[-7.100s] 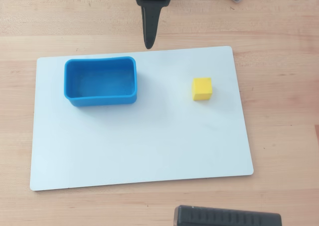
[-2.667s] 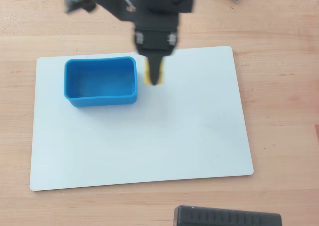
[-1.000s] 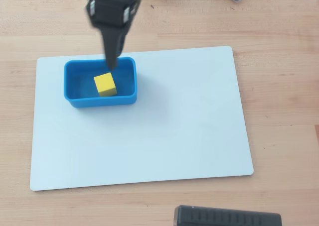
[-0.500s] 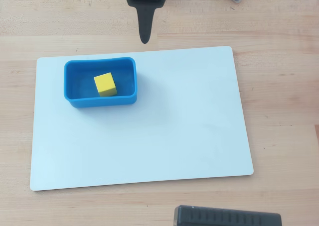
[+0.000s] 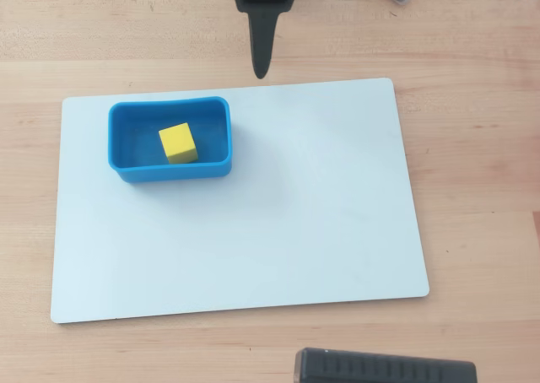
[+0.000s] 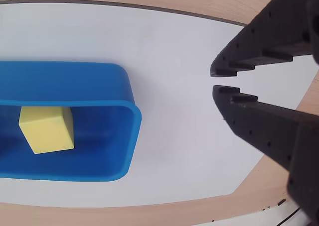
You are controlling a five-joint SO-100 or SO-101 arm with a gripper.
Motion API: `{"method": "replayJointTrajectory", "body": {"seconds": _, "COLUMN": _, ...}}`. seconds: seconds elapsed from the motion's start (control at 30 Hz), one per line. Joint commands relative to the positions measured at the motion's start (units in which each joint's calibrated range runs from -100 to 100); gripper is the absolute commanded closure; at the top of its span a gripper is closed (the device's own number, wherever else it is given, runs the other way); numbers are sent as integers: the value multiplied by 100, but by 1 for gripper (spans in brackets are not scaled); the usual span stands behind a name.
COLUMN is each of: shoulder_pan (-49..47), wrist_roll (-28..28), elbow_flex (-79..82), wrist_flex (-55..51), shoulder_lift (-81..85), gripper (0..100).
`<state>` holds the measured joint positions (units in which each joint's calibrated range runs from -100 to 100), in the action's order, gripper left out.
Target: Pick up yellow cube and drop it in the blue rectangular bin
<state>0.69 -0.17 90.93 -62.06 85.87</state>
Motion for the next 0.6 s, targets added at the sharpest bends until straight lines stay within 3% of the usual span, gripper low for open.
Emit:
{"method": "replayJointTrajectory", "body": {"seconds": 0.0, "shoulder_pan": -130, "wrist_roll": -88, "elbow_flex": 307, "wrist_flex": -70, "shoulder_lift": 1042, "gripper": 100}}
{"method": "replayJointTrajectory", "body": {"seconds": 0.57, "shoulder_pan": -52, "wrist_roll": -59, "elbow_flex": 325, "wrist_flex": -78, "shoulder_lift": 1042, "gripper": 100}}
